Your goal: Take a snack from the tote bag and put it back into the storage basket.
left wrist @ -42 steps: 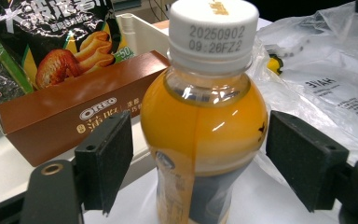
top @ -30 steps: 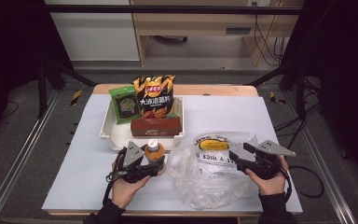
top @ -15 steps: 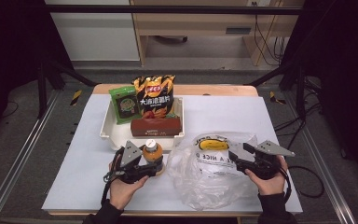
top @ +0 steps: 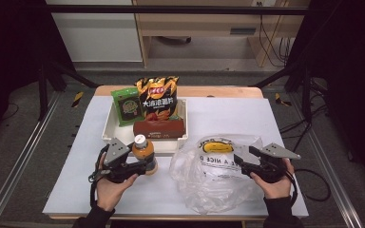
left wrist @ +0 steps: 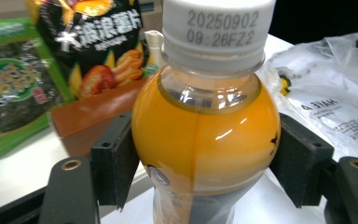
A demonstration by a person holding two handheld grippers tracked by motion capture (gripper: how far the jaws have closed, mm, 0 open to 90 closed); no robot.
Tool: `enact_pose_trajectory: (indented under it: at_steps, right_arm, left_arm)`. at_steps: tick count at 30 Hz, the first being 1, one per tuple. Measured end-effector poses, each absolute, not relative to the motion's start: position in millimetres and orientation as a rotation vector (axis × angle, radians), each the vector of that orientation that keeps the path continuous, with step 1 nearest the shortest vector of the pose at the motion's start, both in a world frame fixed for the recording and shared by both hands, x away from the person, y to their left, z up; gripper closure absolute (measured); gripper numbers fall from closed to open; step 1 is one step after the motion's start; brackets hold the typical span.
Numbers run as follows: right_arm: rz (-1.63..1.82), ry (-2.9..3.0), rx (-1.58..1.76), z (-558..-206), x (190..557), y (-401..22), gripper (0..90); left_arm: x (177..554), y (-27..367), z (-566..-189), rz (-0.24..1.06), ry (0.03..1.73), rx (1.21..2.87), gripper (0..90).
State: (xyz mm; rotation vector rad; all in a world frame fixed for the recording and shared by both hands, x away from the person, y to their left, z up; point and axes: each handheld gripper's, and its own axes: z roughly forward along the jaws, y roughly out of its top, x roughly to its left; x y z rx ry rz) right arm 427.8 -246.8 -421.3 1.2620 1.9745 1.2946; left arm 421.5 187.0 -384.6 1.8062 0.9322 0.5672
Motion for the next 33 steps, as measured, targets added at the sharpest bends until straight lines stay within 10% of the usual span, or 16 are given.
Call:
enact_pose_trajectory:
  at_steps: [33]
  right_arm:
    - [1.290,1.969,1.267,-421.0,429.0,-249.0,29.9]
  left_arm:
    - [469.9,240.0,-349.3,0.641,1.009,1.774,29.9]
